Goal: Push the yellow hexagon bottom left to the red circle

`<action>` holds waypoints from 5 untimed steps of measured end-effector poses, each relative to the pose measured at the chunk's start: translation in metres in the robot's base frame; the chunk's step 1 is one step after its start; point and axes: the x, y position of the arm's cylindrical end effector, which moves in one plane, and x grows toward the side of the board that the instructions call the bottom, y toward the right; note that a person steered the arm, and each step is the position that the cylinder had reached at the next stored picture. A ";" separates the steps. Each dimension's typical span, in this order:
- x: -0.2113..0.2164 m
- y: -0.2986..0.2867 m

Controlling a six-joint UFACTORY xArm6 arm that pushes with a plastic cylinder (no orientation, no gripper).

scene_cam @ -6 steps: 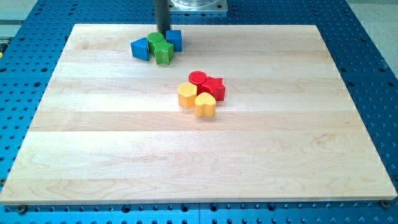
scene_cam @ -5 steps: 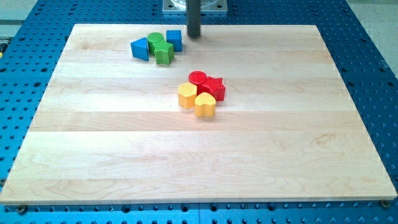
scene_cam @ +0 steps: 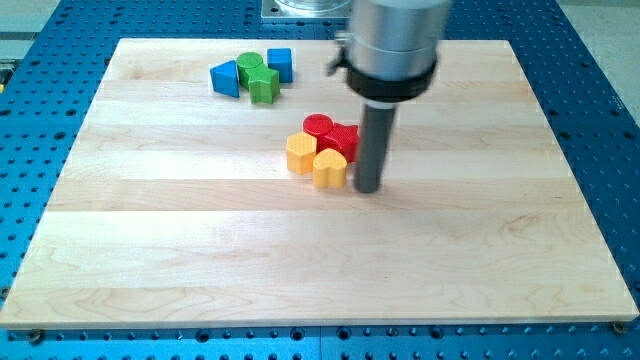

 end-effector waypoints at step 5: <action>-0.072 -0.126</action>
